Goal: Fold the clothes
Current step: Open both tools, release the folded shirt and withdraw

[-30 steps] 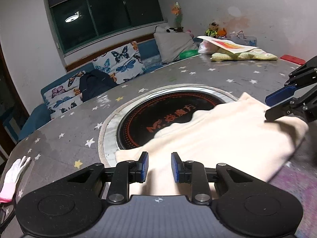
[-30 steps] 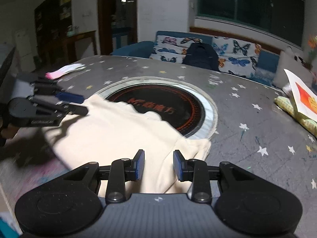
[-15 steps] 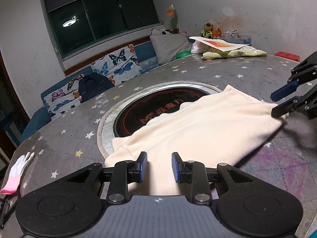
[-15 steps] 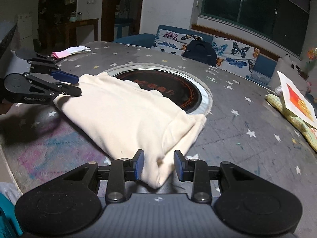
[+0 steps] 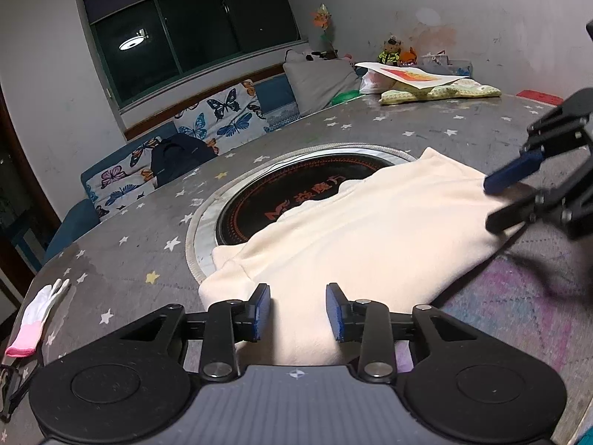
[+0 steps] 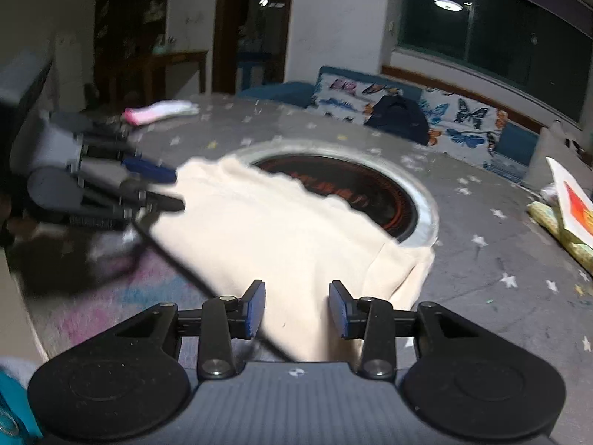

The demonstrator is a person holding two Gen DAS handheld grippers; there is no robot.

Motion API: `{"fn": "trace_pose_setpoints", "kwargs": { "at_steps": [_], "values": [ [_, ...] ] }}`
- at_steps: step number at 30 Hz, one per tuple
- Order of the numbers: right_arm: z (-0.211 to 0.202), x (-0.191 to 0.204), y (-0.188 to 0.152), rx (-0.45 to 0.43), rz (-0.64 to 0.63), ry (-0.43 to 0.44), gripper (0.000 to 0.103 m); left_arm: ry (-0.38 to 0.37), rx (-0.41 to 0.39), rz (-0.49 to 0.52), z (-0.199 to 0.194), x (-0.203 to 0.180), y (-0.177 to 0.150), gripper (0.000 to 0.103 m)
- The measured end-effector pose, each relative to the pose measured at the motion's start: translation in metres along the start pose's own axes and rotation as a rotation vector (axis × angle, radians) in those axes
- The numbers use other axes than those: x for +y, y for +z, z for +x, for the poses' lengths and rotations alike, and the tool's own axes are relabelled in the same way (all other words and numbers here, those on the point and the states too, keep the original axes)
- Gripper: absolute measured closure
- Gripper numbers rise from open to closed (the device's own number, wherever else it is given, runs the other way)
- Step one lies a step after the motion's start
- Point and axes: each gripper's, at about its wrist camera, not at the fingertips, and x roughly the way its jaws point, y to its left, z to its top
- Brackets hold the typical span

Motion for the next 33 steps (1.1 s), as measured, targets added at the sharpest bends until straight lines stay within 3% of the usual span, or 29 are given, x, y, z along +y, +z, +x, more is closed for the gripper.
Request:
{"fn": "trace_pose_setpoints", "kwargs": {
  "at_steps": [4, 14, 22, 28, 33],
  "values": [
    [0.003, 0.001, -0.005, 0.031, -0.024, 0.000, 0.065, -0.004, -0.001, -0.016, -0.001, 0.003, -0.003, 0.067],
    [0.015, 0.006, 0.026, -0.042, -0.009, 0.061, 0.061, -0.007, -0.004, -0.070, 0.003, 0.012, 0.008, 0.064],
    [0.036, 0.007, 0.021, 0.000, 0.025, 0.106, 0.060, -0.027, 0.018, -0.158, 0.009, 0.028, -0.001, 0.059],
    [0.037, 0.001, 0.034, -0.016, 0.035, 0.109, 0.060, -0.031, -0.016, -0.135, 0.005, 0.021, 0.006, 0.059],
    [0.054, -0.003, 0.044, -0.007, 0.061, 0.116, 0.060, -0.050, 0.002, -0.121, 0.011, 0.017, 0.001, 0.059]
  ]
}}
